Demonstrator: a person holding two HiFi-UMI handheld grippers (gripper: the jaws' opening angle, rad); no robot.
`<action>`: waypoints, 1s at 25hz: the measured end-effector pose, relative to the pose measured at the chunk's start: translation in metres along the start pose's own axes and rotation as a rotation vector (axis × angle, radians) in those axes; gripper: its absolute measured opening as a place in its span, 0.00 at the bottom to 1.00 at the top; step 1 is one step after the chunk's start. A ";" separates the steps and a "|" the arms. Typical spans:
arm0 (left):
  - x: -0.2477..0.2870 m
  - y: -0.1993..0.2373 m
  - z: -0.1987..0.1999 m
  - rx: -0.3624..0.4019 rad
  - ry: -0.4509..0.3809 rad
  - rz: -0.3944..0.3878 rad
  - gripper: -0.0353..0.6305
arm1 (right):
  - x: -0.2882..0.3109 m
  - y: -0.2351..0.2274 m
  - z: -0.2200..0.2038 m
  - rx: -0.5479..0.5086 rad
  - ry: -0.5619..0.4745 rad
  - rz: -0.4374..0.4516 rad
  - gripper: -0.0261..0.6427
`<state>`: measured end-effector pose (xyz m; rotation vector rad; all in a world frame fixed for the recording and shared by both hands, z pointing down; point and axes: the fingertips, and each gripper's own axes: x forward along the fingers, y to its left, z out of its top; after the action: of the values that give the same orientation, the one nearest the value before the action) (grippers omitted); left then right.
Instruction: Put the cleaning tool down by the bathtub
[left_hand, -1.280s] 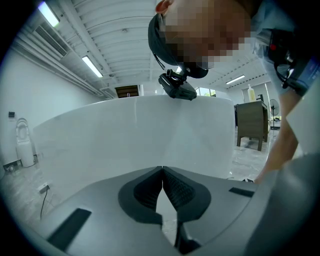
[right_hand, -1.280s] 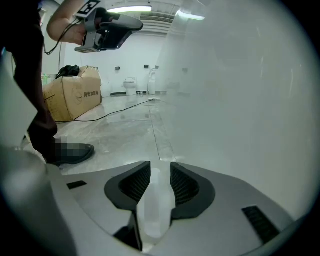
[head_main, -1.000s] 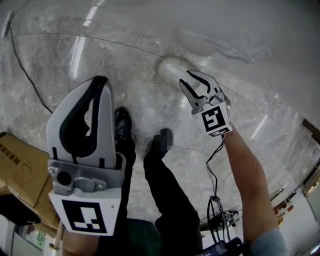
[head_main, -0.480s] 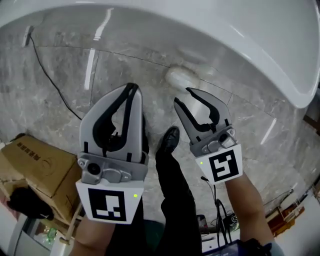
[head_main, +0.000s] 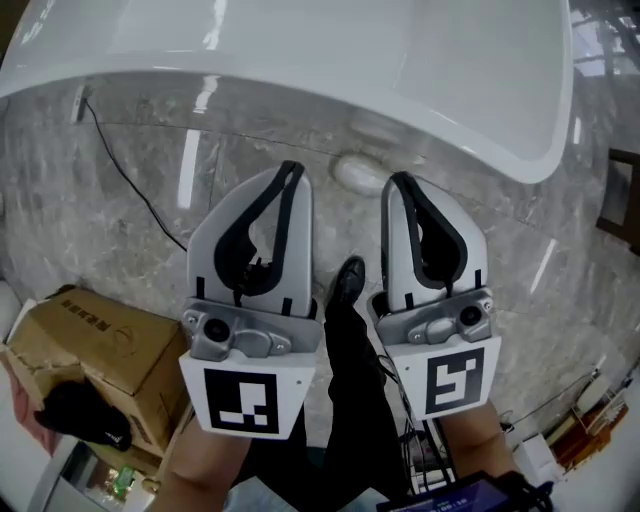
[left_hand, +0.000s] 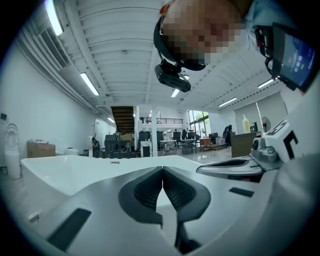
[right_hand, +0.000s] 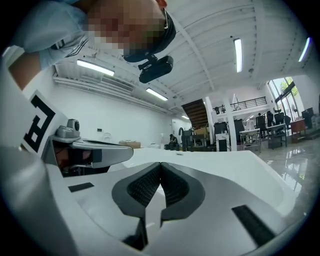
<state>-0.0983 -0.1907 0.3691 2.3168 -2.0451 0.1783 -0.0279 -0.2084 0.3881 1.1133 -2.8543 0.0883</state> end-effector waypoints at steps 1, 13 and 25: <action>0.001 -0.001 0.007 0.006 -0.007 -0.010 0.08 | 0.000 -0.001 0.005 -0.002 -0.003 -0.010 0.06; 0.008 -0.003 0.025 0.008 -0.025 -0.031 0.08 | -0.001 -0.005 0.037 -0.043 -0.050 -0.065 0.06; 0.010 -0.006 0.025 0.009 -0.041 -0.064 0.08 | -0.003 -0.005 0.035 -0.035 -0.069 -0.075 0.06</action>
<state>-0.0896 -0.2025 0.3454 2.4065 -1.9890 0.1392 -0.0241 -0.2127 0.3532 1.2392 -2.8577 -0.0050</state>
